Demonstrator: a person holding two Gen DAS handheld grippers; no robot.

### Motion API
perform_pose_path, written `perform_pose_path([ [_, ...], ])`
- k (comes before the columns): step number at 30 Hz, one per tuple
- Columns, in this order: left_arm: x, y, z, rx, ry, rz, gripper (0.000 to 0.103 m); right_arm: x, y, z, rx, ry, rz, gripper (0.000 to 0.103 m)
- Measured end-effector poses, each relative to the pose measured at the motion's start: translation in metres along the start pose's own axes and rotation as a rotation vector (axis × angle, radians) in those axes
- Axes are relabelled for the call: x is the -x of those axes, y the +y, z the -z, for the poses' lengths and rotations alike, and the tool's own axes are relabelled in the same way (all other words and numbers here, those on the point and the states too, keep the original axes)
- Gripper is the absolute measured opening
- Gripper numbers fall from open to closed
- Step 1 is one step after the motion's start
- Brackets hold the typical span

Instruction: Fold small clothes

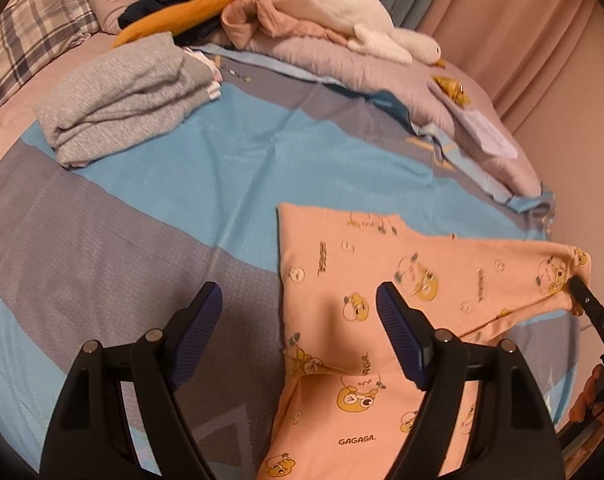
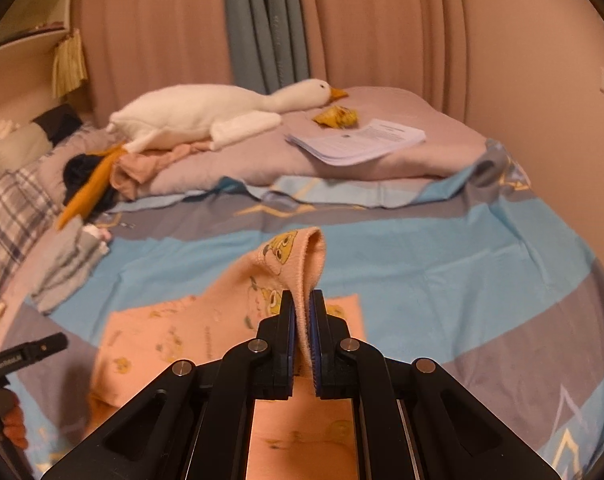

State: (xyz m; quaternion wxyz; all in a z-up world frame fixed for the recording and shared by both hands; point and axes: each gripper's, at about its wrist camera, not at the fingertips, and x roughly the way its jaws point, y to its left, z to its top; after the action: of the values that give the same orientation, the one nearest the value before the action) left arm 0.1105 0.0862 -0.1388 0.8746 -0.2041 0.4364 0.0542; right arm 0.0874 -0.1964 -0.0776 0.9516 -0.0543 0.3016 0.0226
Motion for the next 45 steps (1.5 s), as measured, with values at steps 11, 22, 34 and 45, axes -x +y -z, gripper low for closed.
perform_pose_path([
  [11, -0.036, -0.016, 0.018, -0.069, 0.085, -0.034, 0.076, -0.028, -0.021, 0.02, -0.06, 0.144, -0.01, 0.008],
  [22, -0.063, -0.007, 0.024, -0.043, 0.157, -0.066, 0.071, -0.052, -0.032, 0.033, -0.069, 0.245, 0.024, 0.008],
  [34, -0.069, -0.01, 0.025, -0.076, 0.146, -0.096, 0.074, -0.065, -0.036, 0.039, -0.07, 0.303, 0.043, 0.008],
  [45, -0.072, -0.009, 0.023, -0.075, 0.149, -0.092, 0.075, -0.072, -0.037, 0.042, -0.066, 0.333, 0.06, 0.008],
])
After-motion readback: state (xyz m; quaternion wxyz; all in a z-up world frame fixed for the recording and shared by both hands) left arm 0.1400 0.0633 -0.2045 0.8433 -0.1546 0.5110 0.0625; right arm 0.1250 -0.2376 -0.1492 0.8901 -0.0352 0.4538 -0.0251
